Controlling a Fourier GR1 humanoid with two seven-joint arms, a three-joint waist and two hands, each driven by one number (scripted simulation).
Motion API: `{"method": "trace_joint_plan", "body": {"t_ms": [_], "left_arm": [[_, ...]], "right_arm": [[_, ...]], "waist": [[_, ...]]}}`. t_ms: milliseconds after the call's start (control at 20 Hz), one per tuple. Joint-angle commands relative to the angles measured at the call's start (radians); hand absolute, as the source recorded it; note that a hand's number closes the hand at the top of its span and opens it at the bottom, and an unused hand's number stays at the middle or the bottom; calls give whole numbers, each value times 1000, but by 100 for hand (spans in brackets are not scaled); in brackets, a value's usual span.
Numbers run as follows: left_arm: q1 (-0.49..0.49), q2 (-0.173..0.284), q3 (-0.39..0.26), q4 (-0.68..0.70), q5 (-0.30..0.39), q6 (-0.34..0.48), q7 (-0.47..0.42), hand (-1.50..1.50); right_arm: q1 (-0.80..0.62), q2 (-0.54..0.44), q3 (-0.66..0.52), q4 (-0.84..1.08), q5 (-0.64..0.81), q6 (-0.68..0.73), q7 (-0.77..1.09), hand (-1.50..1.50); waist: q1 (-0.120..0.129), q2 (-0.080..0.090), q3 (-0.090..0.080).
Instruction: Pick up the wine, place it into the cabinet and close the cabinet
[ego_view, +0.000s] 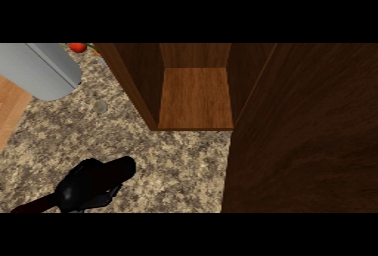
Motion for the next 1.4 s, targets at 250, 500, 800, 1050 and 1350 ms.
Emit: {"method": "trace_joint_plan", "body": {"t_ms": [250, 500, 800, 1050, 1350], "left_arm": [[131, -80, -100, -384, -4, 65, 153, 150], [267, -127, -184, -624, -1, 75, 276, 150], [355, -156, -265, -885, -23, 191, 418, 150], [355, -144, -282, -1007, -49, 242, 529, 150], [253, -159, -405, -1055, -81, 401, 606, 150]], "right_arm": [[8, -11, -28, -87, -70, -19, 56, -150], [-20, -2, -4, -91, -54, -40, 83, -150], [52, 24, 42, -174, -30, -49, 90, -150], [104, 23, 30, -165, -43, -13, 54, -150], [-20, -2, -36, -51, -42, -34, 26, -150]], "waist": [[11, -3, 0], [13, -3, 0], [4, -2, -1], [1, 0, -1], [2, 2, -1]]}}
